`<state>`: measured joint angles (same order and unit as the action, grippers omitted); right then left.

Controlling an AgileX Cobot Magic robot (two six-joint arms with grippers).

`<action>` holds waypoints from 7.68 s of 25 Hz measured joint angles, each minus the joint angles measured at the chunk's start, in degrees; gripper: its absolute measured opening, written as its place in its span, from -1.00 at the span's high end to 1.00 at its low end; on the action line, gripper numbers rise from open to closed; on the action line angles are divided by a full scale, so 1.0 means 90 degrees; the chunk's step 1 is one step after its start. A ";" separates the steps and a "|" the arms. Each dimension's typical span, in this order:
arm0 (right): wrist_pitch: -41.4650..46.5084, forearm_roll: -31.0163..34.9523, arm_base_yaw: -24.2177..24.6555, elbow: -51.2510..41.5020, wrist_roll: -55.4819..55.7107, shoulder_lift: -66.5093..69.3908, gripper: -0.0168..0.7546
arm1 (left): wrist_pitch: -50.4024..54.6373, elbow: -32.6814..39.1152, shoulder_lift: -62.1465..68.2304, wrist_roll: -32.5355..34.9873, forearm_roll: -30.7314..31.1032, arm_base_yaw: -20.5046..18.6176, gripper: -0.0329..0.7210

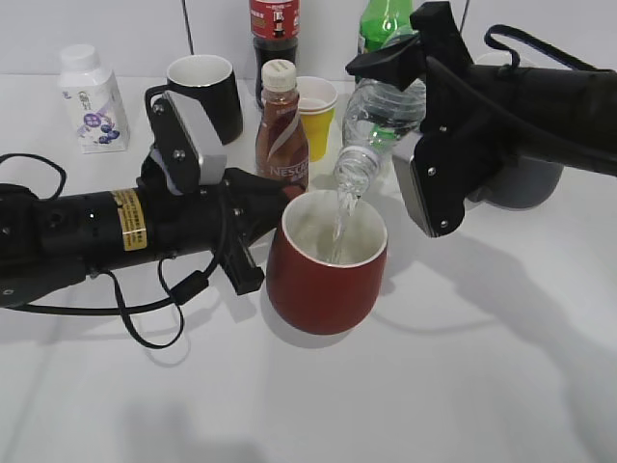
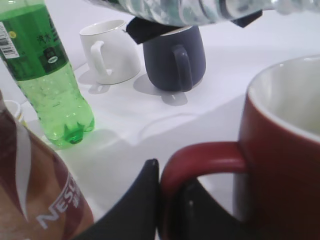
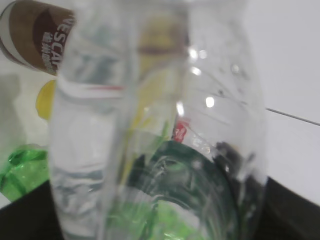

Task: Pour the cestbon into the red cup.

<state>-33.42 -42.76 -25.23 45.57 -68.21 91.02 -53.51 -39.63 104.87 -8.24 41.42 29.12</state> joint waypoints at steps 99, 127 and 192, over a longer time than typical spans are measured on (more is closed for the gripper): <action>0.0241 0.3424 0.0000 0.0206 0.8619 0.0859 -0.32 | -0.1276 -0.0309 0.1592 0.1306 -0.4306 -0.1732 0.80; -0.1051 0.3887 0.0124 0.0206 0.8163 0.2095 -0.32 | -0.1724 0.1074 0.0621 0.1223 -0.4132 -0.1725 0.23; 0.5576 0.4120 -0.0157 0.0206 0.8737 -0.0440 -0.67 | 1.0758 -0.0602 -0.5580 0.0455 -0.5085 -0.1060 0.23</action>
<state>16.76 -5.68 -26.65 47.42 10.42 87.06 43.31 -45.05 54.65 -4.15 -4.34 19.58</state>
